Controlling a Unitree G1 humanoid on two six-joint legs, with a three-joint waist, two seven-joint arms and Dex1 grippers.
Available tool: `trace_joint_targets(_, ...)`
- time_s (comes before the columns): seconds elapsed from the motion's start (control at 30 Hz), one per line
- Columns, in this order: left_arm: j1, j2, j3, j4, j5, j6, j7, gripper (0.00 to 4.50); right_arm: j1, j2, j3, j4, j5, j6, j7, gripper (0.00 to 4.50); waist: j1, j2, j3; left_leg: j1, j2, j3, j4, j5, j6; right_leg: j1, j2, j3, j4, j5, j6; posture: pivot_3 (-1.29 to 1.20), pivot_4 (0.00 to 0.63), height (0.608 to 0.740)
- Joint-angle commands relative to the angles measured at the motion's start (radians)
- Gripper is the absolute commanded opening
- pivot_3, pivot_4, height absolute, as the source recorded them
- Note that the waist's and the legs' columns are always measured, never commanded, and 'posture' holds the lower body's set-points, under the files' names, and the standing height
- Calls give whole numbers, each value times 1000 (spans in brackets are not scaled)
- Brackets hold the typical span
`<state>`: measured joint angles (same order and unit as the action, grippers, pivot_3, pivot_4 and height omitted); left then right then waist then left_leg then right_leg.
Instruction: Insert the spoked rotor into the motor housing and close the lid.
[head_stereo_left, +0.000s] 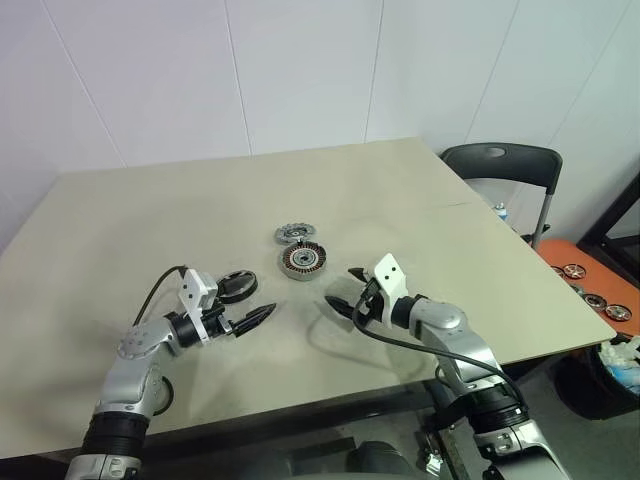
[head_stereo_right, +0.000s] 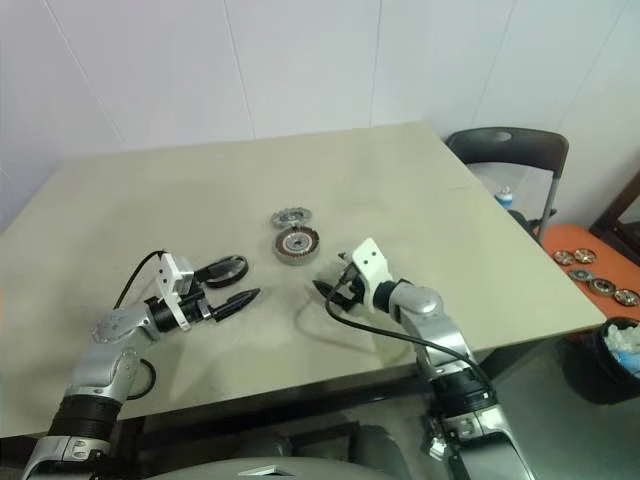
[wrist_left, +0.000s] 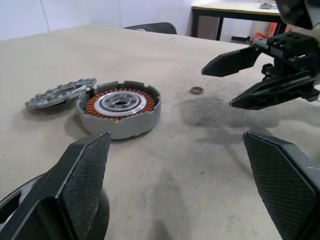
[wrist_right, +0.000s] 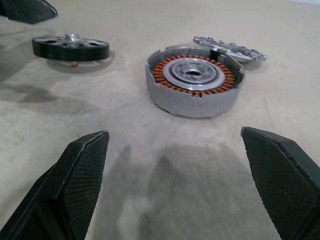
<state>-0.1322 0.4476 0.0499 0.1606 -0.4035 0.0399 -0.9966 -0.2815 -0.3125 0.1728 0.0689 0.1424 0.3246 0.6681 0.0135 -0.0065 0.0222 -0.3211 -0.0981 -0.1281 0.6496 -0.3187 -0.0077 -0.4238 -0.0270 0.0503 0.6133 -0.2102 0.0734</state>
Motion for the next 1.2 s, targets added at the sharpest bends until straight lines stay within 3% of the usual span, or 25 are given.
trace_joint_targets(0.03,-50,-8,-17,7,8,-2,-12,4500,6,-14,-49,-46,13,-12,-21,4428,0,0,0,0,0,0,0,0,0,0,0,0,0,0,0,0,0,740)
trace_joint_targets(0.17,-63,-11,-37,15,10,7,-27,4500,12,-17,-41,-77,-1,16,-45,4428,-3,0,0,0,0,0,-1,0,0,0,0,0,0,0,0,0,0,740)
trace_joint_targets(0.27,-71,6,-26,12,-4,21,-48,4500,-85,10,22,-32,-48,53,-56,4428,-10,1,1,0,0,0,-1,0,0,-1,0,0,0,0,0,0,0,740)
trace_joint_targets(0.57,-40,15,25,-28,7,-10,11,4500,-557,236,227,585,-237,-92,-31,4428,-28,0,0,1,2,-1,-2,2,-3,-2,2,-1,2,1,-2,0,0,740)
trace_joint_targets(0.77,58,21,75,-146,-14,11,87,4500,-587,273,276,721,-264,-115,99,4428,-27,1,0,-5,-3,-1,-2,0,-1,-6,-2,-1,0,2,-3,0,0,740)
trace_joint_targets(1.07,112,29,109,-205,-13,8,140,4500,-556,294,277,789,-313,-142,87,4428,-31,3,1,0,0,-1,-3,0,-1,-3,0,-1,4,1,-3,0,0,740)
trace_joint_targets(1.2,143,22,118,-237,-16,11,162,4500,-537,303,248,772,-299,-145,82,3298,-34,4,0,2,0,0,-2,0,-1,-2,0,-1,5,1,-2,0,0,740)
